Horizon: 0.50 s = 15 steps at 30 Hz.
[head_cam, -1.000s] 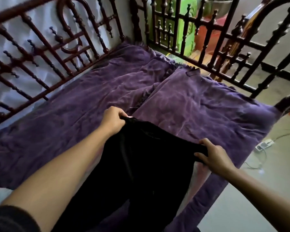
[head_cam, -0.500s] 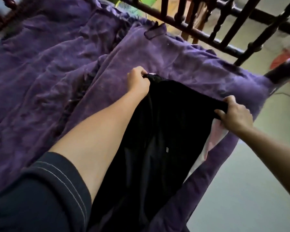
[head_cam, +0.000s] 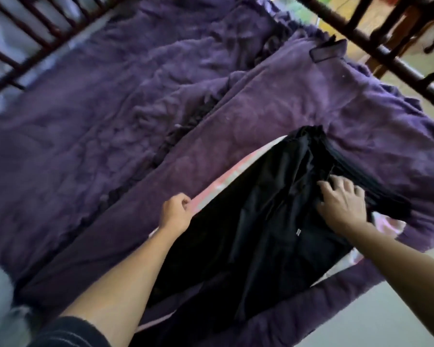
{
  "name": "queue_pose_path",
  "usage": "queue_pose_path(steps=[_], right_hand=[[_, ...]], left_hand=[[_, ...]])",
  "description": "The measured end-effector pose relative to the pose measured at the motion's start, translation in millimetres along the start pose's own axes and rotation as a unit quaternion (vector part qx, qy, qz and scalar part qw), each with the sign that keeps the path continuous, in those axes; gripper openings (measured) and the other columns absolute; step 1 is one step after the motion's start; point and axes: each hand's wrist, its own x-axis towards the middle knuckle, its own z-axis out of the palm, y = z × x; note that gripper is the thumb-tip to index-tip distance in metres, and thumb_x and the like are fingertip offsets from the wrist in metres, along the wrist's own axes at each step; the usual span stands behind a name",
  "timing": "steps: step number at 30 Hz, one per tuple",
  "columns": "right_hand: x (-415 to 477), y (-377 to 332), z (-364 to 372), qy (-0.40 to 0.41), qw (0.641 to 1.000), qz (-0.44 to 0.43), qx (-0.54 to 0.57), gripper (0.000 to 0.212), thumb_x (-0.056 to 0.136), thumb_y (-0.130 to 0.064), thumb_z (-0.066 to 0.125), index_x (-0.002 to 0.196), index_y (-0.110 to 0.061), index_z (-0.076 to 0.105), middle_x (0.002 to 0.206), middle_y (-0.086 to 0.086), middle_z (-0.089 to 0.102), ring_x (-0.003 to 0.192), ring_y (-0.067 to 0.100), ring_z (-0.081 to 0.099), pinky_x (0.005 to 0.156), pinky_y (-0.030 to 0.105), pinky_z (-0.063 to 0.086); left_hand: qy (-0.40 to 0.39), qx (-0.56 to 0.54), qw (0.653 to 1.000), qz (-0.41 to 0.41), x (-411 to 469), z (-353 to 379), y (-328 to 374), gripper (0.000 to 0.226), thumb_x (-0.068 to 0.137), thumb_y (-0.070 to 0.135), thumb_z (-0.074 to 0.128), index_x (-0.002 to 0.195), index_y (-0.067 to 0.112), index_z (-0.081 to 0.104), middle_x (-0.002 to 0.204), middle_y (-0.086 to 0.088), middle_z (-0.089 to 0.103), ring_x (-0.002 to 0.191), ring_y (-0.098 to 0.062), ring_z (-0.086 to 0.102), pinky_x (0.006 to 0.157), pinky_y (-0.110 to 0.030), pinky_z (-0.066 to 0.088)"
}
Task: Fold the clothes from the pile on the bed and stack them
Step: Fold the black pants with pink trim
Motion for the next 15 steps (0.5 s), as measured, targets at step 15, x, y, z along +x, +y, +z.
queue_pose_path(steps=[15], right_hand=[[-83,-376,39,-0.135,0.931,-0.339,0.018,0.039,0.088,-0.025,0.055,0.127,-0.022,0.056,0.127,0.003,0.056,0.119,0.024,0.05,0.086,0.036,0.048]], left_hand=[[-0.016,0.11,0.972,-0.209,-151,-66,-371,0.044,0.071,0.047,0.075,0.106,0.024,0.06,0.108,-0.005,0.055,0.105,-0.029,0.057,0.081,-0.038,0.049]])
